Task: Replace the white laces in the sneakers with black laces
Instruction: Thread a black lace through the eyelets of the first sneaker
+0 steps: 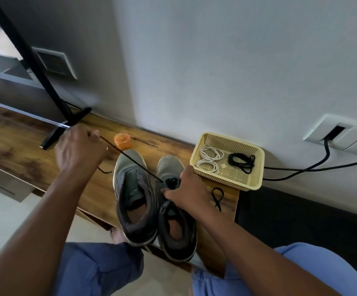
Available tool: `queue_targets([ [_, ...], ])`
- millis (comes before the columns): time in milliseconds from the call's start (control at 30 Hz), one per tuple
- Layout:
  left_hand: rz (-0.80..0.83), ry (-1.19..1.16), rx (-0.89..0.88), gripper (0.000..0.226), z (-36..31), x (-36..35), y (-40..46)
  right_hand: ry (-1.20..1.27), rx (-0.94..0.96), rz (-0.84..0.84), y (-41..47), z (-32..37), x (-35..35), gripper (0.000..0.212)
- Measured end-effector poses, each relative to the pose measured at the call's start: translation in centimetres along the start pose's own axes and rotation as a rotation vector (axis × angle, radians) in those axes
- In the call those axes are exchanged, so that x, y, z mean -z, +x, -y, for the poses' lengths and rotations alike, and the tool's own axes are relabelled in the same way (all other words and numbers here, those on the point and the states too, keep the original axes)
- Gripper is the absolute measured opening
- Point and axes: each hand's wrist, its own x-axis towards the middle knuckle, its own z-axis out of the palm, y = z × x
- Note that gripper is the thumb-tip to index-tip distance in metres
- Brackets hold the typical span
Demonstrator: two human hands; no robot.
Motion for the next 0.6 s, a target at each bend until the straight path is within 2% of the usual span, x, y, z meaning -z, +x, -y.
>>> queue_targets([
  [67, 0.026, 0.081, 0.060, 0.020, 1.2, -0.4, 0.6, -0.010, -0.003, -0.002, 0.0, 0.1, 0.0, 0.081],
  [133, 0.108, 0.184, 0.036, 0.014, 1.6, -0.8, 0.7, -0.016, 0.013, -0.005, -0.1, 0.2, 0.1, 0.081],
  [200, 0.197, 0.176, -0.082, 0.020, 0.9, -1.4, 0.2, -0.013, 0.034, -0.006, -0.2, 0.1, 0.2, 0.080],
  [300, 0.447, 0.066, -0.357, 0.037, -2.0, -2.6, -2.2, 0.006, 0.068, -0.008, -0.4, 0.1, 0.3, 0.076],
  [400, 0.654, 0.295, -0.532, 0.035, -4.3, -5.4, -5.1, 0.040, 0.092, -0.019, -0.6, 0.1, 0.2, 0.064],
  [467, 0.632, 0.438, -0.552, 0.028, -4.8, -6.9, -6.2, 0.039, 0.095, -0.012, -0.6, 0.1, 0.2, 0.059],
  [600, 0.564, 0.326, -0.429, 0.022, -4.7, -7.7, -5.2, 0.052, 0.073, 0.010, -0.6, 0.3, 0.4, 0.061],
])
